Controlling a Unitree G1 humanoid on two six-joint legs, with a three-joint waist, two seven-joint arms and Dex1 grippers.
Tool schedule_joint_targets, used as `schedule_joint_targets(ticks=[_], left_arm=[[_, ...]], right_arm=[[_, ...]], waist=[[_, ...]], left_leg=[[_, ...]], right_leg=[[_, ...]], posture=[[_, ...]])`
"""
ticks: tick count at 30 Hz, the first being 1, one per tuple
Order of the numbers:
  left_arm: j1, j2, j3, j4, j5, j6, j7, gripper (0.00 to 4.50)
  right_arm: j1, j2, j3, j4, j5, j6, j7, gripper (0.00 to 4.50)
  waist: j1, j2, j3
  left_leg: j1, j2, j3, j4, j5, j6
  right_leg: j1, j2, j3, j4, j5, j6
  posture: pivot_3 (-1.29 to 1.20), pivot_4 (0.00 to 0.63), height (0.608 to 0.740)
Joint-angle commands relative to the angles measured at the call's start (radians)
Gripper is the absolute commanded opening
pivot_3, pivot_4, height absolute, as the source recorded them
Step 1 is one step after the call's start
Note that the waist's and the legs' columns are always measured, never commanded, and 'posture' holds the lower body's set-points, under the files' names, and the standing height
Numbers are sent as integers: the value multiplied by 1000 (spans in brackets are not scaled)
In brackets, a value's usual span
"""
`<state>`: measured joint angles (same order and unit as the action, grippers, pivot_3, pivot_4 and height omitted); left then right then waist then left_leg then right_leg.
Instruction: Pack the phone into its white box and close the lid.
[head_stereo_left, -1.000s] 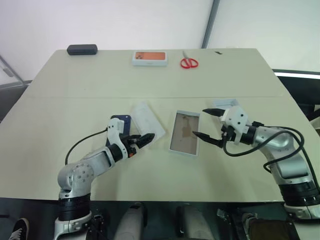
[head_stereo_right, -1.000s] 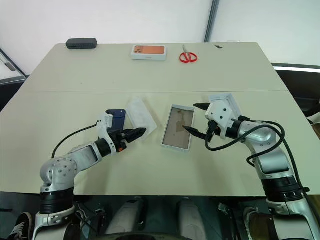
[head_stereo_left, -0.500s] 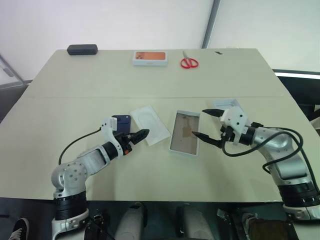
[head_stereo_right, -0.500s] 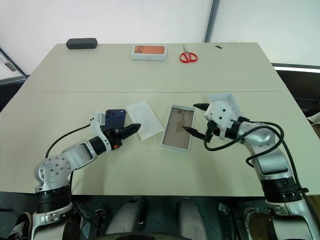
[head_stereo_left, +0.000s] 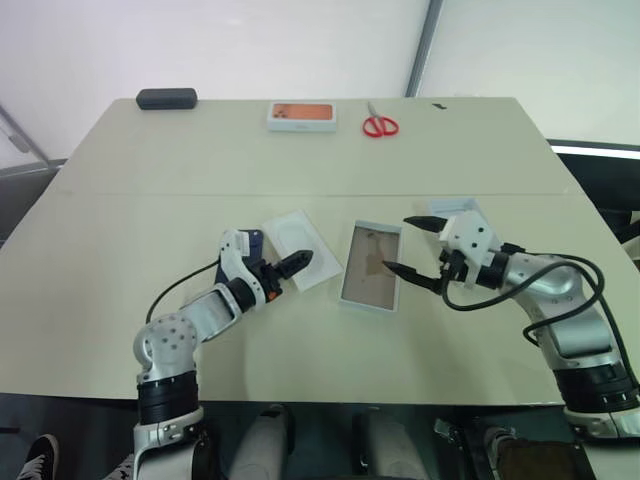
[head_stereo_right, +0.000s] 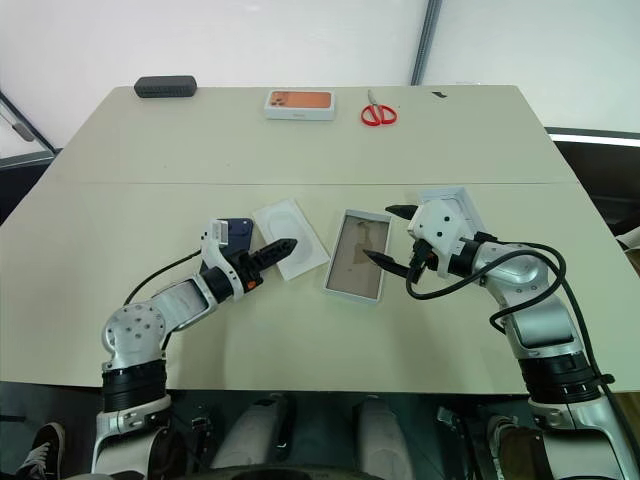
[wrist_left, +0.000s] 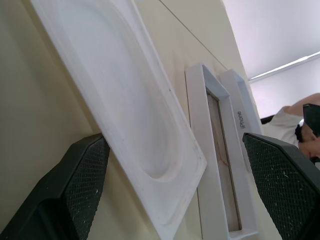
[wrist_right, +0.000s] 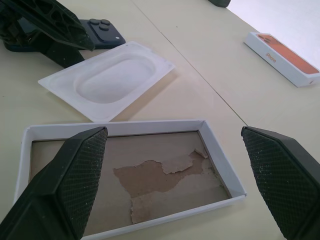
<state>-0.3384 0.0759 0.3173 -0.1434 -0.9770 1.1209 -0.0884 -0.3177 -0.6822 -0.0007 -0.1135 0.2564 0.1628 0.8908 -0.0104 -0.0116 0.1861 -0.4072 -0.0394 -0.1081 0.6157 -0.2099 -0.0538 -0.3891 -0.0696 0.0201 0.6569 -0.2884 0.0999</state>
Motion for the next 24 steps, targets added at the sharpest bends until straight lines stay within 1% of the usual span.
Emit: schedule_joint_targets(ticks=[1,4,5,9,20,23,24], left_arm=[[-10,-6,3,11,-28,1,0,3535],[-7,6,0,7,-23,3,-5,1984],[-4,15,-5,4,-15,4,-6,1537],[5,29,-7,4,-20,4,-13,1537],[-1,11,-5,37,-21,-8,0,1537],[-2,16,-23,42,-6,-15,-15,741],[-3,18,-28,44,-4,-17,-21,235]], right_arm=[[-11,7,-11,-42,5,-5,-8,4500],[-9,5,-12,-40,5,-7,-8,4500],[-7,4,-12,-39,5,-7,-8,4500],[-6,5,-12,-39,5,-7,-9,4500],[-12,6,-9,-35,0,-9,-11,4500],[-10,6,-11,-37,0,-9,-11,4500],[-9,7,-11,-38,0,-10,-11,4500]], waist=[[0,0,0],[-1,0,0],[-2,0,0],[-3,0,0],[-1,0,0],[-1,0,0],[-1,0,0]], left_leg=[[0,0,0,0,0,0],[-1,0,0,0,0,0],[0,0,0,0,0,0],[0,0,0,0,0,0],[0,0,0,0,0,0],[0,0,0,0,0,0],[0,0,0,0,0,0]], right_leg=[[0,0,0,0,0,0],[-1,0,0,0,0,0],[0,0,0,0,0,0],[-1,1,0,0,0,0],[0,1,0,0,0,0],[0,1,0,0,0,0],[0,1,0,0,0,0]], posture=[[0,150,740],[0,150,740],[0,150,740],[0,150,740],[0,150,740],[0,150,740],[0,150,740]])
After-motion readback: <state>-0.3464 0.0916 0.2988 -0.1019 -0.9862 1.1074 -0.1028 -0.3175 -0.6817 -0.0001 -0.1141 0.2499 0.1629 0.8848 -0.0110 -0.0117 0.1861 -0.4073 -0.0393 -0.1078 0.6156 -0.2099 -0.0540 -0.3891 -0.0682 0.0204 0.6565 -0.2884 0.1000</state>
